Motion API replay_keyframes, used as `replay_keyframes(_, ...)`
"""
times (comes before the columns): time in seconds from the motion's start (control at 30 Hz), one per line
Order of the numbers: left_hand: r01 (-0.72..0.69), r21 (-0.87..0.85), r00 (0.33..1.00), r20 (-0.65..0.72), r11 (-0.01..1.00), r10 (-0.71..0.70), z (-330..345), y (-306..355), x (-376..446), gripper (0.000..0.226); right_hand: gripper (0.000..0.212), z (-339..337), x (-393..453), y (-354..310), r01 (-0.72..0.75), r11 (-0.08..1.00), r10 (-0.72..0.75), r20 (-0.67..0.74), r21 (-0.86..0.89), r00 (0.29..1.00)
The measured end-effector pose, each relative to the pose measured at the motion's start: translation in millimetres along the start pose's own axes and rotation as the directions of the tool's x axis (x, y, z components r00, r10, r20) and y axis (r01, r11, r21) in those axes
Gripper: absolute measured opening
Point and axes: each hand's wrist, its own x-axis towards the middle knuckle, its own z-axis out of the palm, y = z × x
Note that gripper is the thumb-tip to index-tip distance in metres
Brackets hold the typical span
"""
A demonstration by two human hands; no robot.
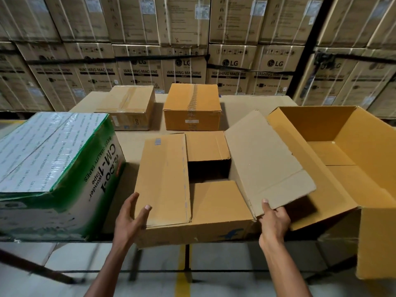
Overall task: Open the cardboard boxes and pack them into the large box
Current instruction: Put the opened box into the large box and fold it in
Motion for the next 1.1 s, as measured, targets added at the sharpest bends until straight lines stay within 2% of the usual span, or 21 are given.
replay_keyframes(0.1, -0.030, 0.051, 0.999, 0.041, 0.998, 0.028, 15.7, 11.2, 9.7, 0.076, 0.014, -12.2, 9.3, -5.1, -0.016, 1.000, 0.017, -0.043, 0.017, 0.999)
replay_keyframes(0.17, -0.054, 0.126, 0.997, 0.066, 0.991, 0.046, 22.2, 18.9, 14.6, 0.067, 0.004, -17.8, 15.9, -6.7, -0.049, 0.999, 0.050, -0.065, 0.021, 0.997)
replay_keyframes(0.23, -0.036, 0.283, 0.998, 0.052, 0.959, 0.022, 28.0, 29.0, 16.6, 0.060, 0.007, -21.7, 20.9, -6.1, -0.095, 0.995, 0.097, -0.061, 0.034, 0.993)
replay_keyframes(0.3, -0.055, 0.494, 0.998, 0.023, 0.868, 0.050, 37.1, 45.2, 16.0, 0.056, 0.006, -24.6, 25.0, -4.6, -0.126, 0.990, 0.129, -0.048, 0.071, 0.990)
replay_keyframes(0.37, -0.132, 0.554, 0.991, 0.085, 0.822, 0.102, 52.9, 66.8, 13.5, 0.060, 0.017, -26.8, 28.4, -1.4, -0.141, 0.984, 0.147, -0.048, 0.106, 0.988)
replay_keyframes(0.5, -0.270, 0.540, 0.949, 0.287, 0.797, 0.127, 102.6, 103.7, 10.9, 0.073, 0.038, -28.6, 28.6, 2.1, -0.141, 0.982, 0.152, -0.077, 0.127, 0.985)
replay_keyframes(0.6, -0.399, 0.568, 0.895, 0.411, 0.720, 0.171, 129.7, 123.1, 16.2, 0.070, 0.080, -29.0, 18.3, -0.4, -0.143, 0.988, 0.150, -0.214, 0.052, 0.965)
replay_keyframes(0.63, -0.470, 0.557, 0.861, 0.462, 0.685, 0.214, 134.6, 128.3, 17.8, 0.064, 0.088, -28.4, 9.1, -4.3, -0.109, 0.994, 0.104, -0.269, -0.006, 0.958)
replay_keyframes(0.7, -0.586, 0.503, 0.779, 0.564, 0.635, 0.273, 141.8, 135.9, 20.7, 0.049, 0.091, -27.4, -9.8, -8.4, 0.096, 0.992, -0.116, -0.296, -0.081, 0.948)
replay_keyframes(0.73, -0.590, 0.470, 0.759, 0.600, 0.657, 0.253, 144.1, 139.6, 20.7, 0.043, 0.090, -26.9, -16.6, -8.2, 0.227, 0.968, -0.247, -0.263, -0.106, 0.933)
replay_keyframes(0.8, -0.475, 0.404, 0.758, 0.639, 0.782, 0.130, 147.2, 147.4, 19.1, 0.042, 0.084, -23.4, -26.3, -8.6, 0.428, 0.895, -0.443, -0.143, -0.125, 0.885)
replay_keyframes(0.9, -0.326, 0.392, 0.749, 0.662, 0.860, -0.017, 149.3, 152.3, 15.3, 0.052, 0.068, -11.0, -34.3, -10.3, 0.531, 0.837, -0.530, 0.043, -0.130, 0.847)
replay_keyframes(1.0, -0.301, 0.423, 0.767, 0.640, 0.855, -0.046, 152.1, 157.3, 10.6, 0.064, 0.051, 2.0, -37.4, -8.3, 0.544, 0.823, -0.515, 0.190, -0.165, 0.836)
replay_keyframes(1.03, -0.328, 0.454, 0.772, 0.634, 0.829, -0.042, 153.2, 161.4, 7.8, 0.068, 0.050, 5.5, -37.8, -8.0, 0.535, 0.828, -0.497, 0.224, -0.168, 0.838)
replay_keyframes(1.1, -0.419, 0.567, 0.774, 0.632, 0.709, -0.049, 151.7, 173.4, 0.8, 0.074, 0.047, 10.3, -36.6, -7.1, 0.524, 0.836, -0.476, 0.261, -0.160, 0.840)
